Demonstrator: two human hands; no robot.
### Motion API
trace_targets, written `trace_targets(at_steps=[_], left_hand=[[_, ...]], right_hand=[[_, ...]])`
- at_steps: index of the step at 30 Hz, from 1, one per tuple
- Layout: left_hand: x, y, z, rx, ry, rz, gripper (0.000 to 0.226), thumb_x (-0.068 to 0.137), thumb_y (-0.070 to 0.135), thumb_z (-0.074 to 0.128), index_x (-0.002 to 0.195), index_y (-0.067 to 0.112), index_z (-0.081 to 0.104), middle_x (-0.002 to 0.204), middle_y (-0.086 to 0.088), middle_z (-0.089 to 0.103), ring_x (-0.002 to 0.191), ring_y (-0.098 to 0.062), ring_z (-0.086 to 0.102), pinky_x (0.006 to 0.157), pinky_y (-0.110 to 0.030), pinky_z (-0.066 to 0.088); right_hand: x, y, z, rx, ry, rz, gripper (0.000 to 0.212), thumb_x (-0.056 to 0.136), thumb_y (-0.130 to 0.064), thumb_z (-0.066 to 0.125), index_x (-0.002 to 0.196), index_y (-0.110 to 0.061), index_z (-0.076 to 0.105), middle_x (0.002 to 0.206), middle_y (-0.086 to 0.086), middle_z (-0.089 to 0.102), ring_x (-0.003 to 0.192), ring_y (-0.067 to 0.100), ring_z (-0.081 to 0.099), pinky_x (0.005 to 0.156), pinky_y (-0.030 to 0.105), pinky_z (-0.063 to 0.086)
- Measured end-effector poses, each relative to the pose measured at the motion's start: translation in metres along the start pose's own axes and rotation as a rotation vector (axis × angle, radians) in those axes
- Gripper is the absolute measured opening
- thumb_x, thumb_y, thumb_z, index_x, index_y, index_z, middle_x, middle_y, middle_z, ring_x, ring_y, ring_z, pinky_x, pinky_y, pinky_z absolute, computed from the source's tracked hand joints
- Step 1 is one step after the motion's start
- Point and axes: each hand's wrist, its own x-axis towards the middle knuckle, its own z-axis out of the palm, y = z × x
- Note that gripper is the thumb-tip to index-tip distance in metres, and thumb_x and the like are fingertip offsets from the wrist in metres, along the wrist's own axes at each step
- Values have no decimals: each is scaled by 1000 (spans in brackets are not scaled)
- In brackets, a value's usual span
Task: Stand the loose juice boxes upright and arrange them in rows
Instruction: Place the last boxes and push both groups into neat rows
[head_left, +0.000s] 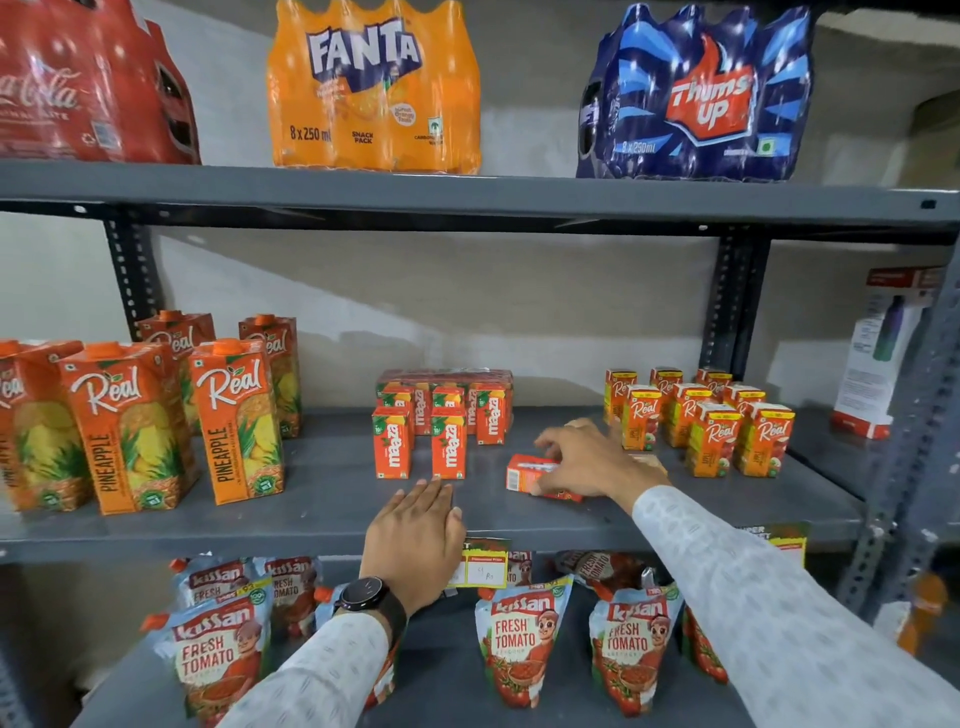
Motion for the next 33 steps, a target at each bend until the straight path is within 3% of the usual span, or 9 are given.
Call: trace_targets(at_steps=[3, 7, 13, 16, 18, 23, 27, 30, 33], left_hand=[[0, 1, 1, 0, 10, -2, 70, 97, 50, 7, 148, 22, 46, 153, 3, 47, 144, -13, 39, 121, -35, 28], [0, -1, 3, 1, 12, -6, 72, 97, 51, 5, 148, 22, 46, 153, 4, 48, 144, -13, 39, 121, -36, 29], [0, -1, 4, 6, 20, -13, 68, 98, 49, 8, 147, 22, 48, 152, 4, 49, 143, -12, 40, 121, -35, 29], [0, -1, 3, 11, 19, -17, 68, 98, 50, 8, 146, 22, 48, 151, 4, 50, 143, -13, 41, 121, -34, 29], [0, 0, 4, 15, 15, -18, 69, 98, 50, 7, 146, 22, 48, 151, 4, 50, 143, -12, 41, 121, -34, 29], [1, 0, 4, 14, 14, -16, 74, 96, 52, 2, 147, 23, 46, 153, 4, 48, 144, -13, 39, 121, -36, 30], [1, 0, 4, 14, 11, -15, 73, 96, 52, 2, 148, 23, 45, 154, 5, 46, 145, -12, 38, 121, -36, 29], [2, 0, 4, 16, 15, -14, 72, 96, 51, 3, 148, 23, 45, 154, 5, 46, 145, -12, 38, 121, -36, 29], [2, 0, 4, 22, 22, -18, 72, 96, 50, 4, 148, 23, 46, 154, 4, 47, 144, -12, 38, 121, -36, 29]], right_hand=[[0, 1, -8, -100, -108, 84, 94, 68, -80, 68, 142, -24, 53, 147, 7, 50, 144, 30, 28, 115, 62, 19], [1, 8, -11, -140, -232, 98, 79, 69, -76, 72, 125, -22, 65, 138, 7, 52, 141, 30, 28, 112, 61, 22], [8, 9, -21, 143, -59, 20, 61, 61, -67, 85, 105, -36, 58, 116, -6, 62, 116, 19, 52, 102, 49, 38], [10, 0, -27, 407, -13, -3, 59, 67, -46, 92, 115, -35, 59, 113, -9, 65, 101, 10, 61, 90, 36, 52], [10, -8, -27, 466, 11, -28, 64, 72, -31, 93, 125, -33, 57, 115, -9, 63, 99, 9, 61, 77, 25, 50], [10, -28, 0, 633, 112, -47, 72, 87, -11, 76, 148, -34, 45, 135, -1, 60, 114, 12, 59, 79, 25, 55], [8, -36, 35, 766, 237, -6, 68, 95, -11, 69, 150, -39, 39, 138, -1, 57, 114, 14, 61, 81, 33, 62], [6, -38, 56, 889, 295, 59, 79, 93, -17, 73, 153, -44, 28, 135, -2, 59, 103, 6, 64, 66, 18, 57], [5, -42, 66, 828, 397, 98, 92, 81, -44, 84, 152, -39, 25, 135, -4, 58, 111, 9, 60, 82, 25, 53]])
